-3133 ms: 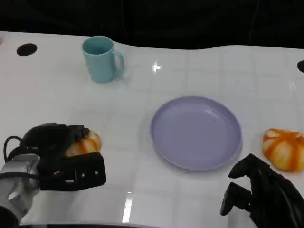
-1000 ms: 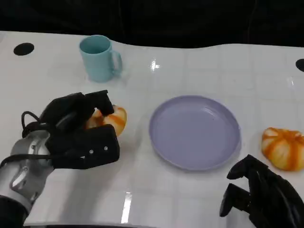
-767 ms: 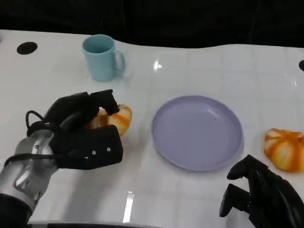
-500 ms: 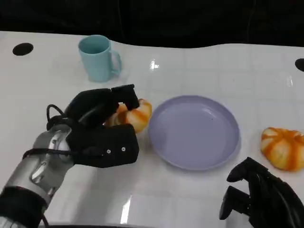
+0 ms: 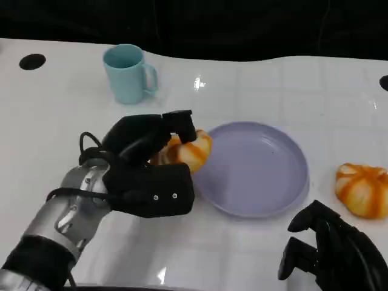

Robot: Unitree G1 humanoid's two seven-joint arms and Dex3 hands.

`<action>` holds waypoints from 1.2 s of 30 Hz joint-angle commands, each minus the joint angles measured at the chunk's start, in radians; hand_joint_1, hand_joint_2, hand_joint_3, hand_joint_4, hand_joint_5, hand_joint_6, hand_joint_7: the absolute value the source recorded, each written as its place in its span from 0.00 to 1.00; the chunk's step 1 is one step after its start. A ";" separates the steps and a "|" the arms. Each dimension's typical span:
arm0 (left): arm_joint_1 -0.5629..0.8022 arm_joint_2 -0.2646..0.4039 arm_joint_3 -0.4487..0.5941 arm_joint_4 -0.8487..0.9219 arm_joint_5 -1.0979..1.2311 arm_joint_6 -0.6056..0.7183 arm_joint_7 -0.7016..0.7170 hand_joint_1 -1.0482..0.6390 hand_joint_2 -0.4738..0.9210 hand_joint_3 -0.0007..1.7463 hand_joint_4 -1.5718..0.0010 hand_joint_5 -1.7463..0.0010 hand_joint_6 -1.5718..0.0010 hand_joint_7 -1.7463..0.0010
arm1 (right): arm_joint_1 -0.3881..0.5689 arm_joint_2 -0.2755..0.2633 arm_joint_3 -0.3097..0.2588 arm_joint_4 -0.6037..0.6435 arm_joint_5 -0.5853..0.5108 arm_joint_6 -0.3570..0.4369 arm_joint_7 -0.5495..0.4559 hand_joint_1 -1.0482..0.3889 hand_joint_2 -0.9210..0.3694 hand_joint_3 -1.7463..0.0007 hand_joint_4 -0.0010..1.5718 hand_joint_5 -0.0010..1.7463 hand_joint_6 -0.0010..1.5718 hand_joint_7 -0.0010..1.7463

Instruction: Grasp the bread from the table and place it into the plate.

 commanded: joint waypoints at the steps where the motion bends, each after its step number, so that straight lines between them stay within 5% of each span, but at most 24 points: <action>1: -0.031 -0.008 -0.014 0.023 0.015 -0.029 0.026 0.45 0.81 0.53 0.46 0.00 0.57 0.00 | 0.005 0.001 0.000 -0.013 0.004 -0.010 -0.002 0.36 0.00 0.76 0.45 1.00 0.29 0.97; 22: -0.161 -0.141 -0.114 0.189 0.112 -0.027 0.132 0.46 0.79 0.48 0.44 0.00 0.60 0.00 | 0.018 -0.002 0.005 -0.029 0.009 -0.004 0.007 0.37 0.00 0.74 0.44 1.00 0.27 0.98; 28: -0.191 -0.170 -0.139 0.244 0.133 -0.028 0.155 0.44 0.86 0.31 0.45 0.00 0.61 0.02 | 0.017 -0.007 0.001 -0.028 0.028 0.000 0.031 0.38 0.00 0.69 0.44 1.00 0.25 1.00; 32: -0.199 -0.173 -0.144 0.259 0.135 -0.034 0.167 0.44 0.88 0.28 0.45 0.00 0.61 0.00 | 0.016 -0.009 0.000 -0.027 0.033 0.002 0.035 0.38 0.00 0.68 0.44 1.00 0.25 1.00; 36: -0.231 -0.198 -0.161 0.321 0.136 -0.057 0.175 0.41 0.93 0.20 0.48 0.00 0.56 0.24 | 0.006 -0.005 -0.002 -0.003 0.034 -0.017 0.049 0.35 0.01 0.69 0.49 1.00 0.30 1.00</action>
